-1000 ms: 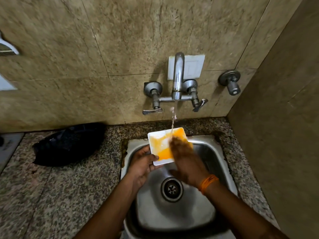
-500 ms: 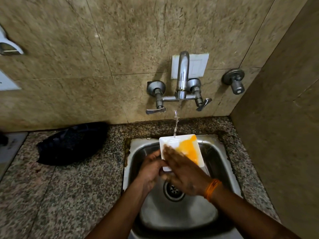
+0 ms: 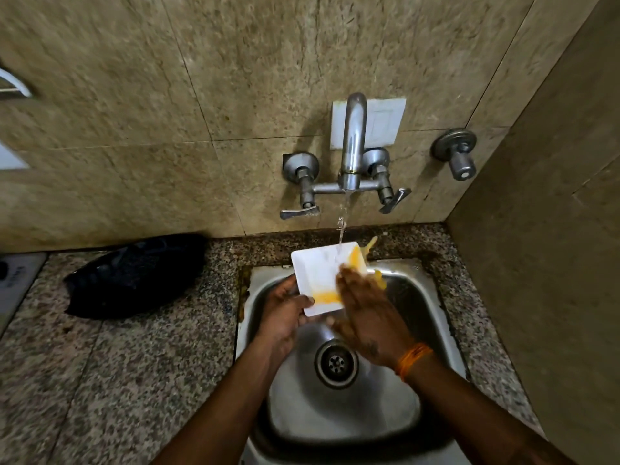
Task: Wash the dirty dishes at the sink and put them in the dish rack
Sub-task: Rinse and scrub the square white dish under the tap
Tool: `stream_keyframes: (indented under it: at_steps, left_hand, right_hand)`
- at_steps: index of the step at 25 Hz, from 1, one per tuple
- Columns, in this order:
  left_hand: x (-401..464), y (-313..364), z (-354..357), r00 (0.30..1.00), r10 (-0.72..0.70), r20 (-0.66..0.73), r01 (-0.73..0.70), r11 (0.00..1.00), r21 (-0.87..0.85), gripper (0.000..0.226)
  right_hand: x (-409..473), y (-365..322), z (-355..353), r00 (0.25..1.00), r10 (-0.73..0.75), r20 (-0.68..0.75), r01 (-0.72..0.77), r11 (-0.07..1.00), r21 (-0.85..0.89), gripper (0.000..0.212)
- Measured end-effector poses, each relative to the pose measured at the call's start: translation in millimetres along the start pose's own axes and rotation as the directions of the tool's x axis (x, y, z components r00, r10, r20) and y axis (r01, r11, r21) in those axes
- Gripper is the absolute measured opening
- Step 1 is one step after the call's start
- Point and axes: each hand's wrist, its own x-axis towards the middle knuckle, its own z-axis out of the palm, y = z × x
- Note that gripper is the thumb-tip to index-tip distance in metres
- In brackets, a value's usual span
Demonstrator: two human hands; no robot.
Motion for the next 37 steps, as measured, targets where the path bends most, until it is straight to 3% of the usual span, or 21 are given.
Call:
stream_keyframes:
  at_steps: [2,3,6,10,13,17,20,24,25,27,28,31,32,34,36,37]
  left_hand:
    - [2.4,-2.7,-0.9,0.999,0.038,-0.03,-0.038,0.999,0.009,0.058]
    - [2.9,-5.2,-0.5,0.998,0.051,-0.044,-0.051,0.999,0.004,0.057]
    - [2.0,-10.6,2.3,0.994,0.065,-0.083,-0.069,0.997,-0.046,0.059]
    - [-0.9,-12.8,3.1,0.992,0.079,-0.099,-0.086,0.994,-0.066,0.057]
    - [-1.6,-15.0,0.4,0.993,0.056,-0.101,-0.067,0.992,-0.108,0.058]
    - [-0.1,-15.8,3.9,0.994,0.054,-0.094,-0.063,0.993,-0.103,0.058]
    - [0.7,-15.7,6.6,0.994,0.054,-0.096,-0.062,0.994,-0.092,0.06]
    - [-3.2,-16.7,7.2,0.986,0.108,-0.13,-0.119,0.99,-0.078,0.061]
    - [-4.0,-17.6,6.7,0.983,0.12,-0.141,-0.13,0.99,-0.064,0.059]
    - [-4.5,-18.1,4.8,0.971,0.157,-0.179,-0.162,0.987,-0.016,0.059]
    - [-5.2,-17.7,2.9,0.964,0.185,-0.19,-0.186,0.982,0.013,0.06]
    - [-4.8,-14.8,-2.9,0.945,0.247,-0.214,-0.233,0.968,0.087,0.06]
    - [-5.5,-14.6,-5.0,0.942,0.254,-0.218,-0.235,0.966,0.109,0.06]
    - [-9.1,-13.9,-9.9,0.939,0.266,-0.216,-0.24,0.96,0.142,0.059]
    - [-12.3,-12.4,-14.1,0.939,0.283,-0.196,-0.25,0.952,0.175,0.059]
    - [-12.6,-12.2,-15.7,0.938,0.294,-0.182,-0.259,0.946,0.193,0.058]
  right_hand:
    - [-8.4,-18.7,11.9,0.991,-0.126,0.054,0.122,0.99,0.074,0.083]
    - [-8.2,-19.1,16.2,0.992,-0.118,0.038,0.115,0.99,0.076,0.082]
    - [0.0,-11.7,18.4,0.993,0.108,-0.057,-0.107,0.994,0.018,0.08]
    - [-5.8,-33.2,31.4,0.997,-0.047,-0.061,0.047,0.999,0.002,0.082]
    - [-1.9,-16.8,22.1,0.984,0.135,-0.119,-0.141,0.989,-0.042,0.079]
    - [-8.6,-29.9,32.1,0.99,-0.059,-0.124,0.053,0.997,-0.052,0.081]
    - [-6.0,-10.9,23.0,0.966,0.188,-0.179,-0.205,0.976,-0.077,0.083]
    - [-18.8,-29.7,36.0,0.987,-0.116,-0.115,0.118,0.993,0.012,0.079]
    - [-15.5,-22.9,37.1,0.985,-0.086,-0.147,0.088,0.996,0.005,0.077]
    - [-9.4,-11.6,31.2,0.979,0.118,-0.169,-0.118,0.993,0.011,0.081]
    - [-9.9,-13.4,30.5,0.98,0.121,-0.158,-0.117,0.993,0.036,0.081]
    - [-20.1,-39.2,31.5,0.981,-0.173,-0.091,0.185,0.971,0.149,0.072]
    - [-19.8,-39.3,29.2,0.978,-0.167,-0.123,0.188,0.963,0.191,0.067]
    - [-12.1,-25.0,26.3,0.963,0.124,-0.238,-0.02,0.917,0.398,0.052]
    - [-2.2,-6.4,19.7,0.844,0.491,-0.216,-0.239,0.705,0.667,0.041]
    - [2.7,-0.4,16.0,0.79,0.587,-0.176,-0.278,0.599,0.751,0.043]
